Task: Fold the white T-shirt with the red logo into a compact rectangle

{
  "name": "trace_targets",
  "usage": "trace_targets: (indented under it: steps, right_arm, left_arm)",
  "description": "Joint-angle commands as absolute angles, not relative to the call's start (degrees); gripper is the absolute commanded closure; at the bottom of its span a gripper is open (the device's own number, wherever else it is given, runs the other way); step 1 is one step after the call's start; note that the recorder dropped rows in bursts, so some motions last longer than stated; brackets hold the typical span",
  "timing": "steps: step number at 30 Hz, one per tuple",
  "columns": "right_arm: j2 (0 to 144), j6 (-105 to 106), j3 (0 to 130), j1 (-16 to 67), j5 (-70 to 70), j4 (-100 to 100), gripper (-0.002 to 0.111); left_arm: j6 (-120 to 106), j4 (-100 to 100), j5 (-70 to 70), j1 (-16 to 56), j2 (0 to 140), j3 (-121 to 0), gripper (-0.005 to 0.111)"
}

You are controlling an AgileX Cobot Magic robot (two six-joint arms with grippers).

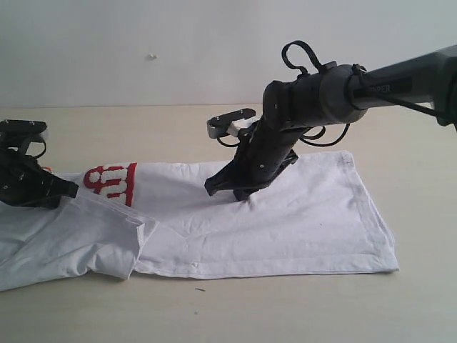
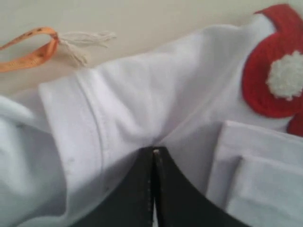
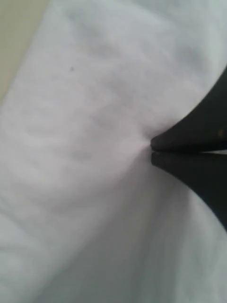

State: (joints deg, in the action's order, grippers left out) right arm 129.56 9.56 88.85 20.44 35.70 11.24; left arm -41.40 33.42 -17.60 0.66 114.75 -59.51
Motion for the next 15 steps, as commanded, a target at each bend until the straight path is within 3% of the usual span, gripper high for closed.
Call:
trace_targets:
  steps: [1, 15]
  right_arm:
    - [129.9, 2.7, 88.9, 20.2, 38.3, -1.8, 0.108]
    - [130.1, 2.2, 88.9, 16.0, 42.7, -5.4, 0.108]
  left_arm:
    - [-41.4, 33.1, -16.4, -0.2, 115.6, -60.1, 0.107]
    - [-38.5, 32.3, -17.6, -4.7, 116.0, -60.1, 0.107]
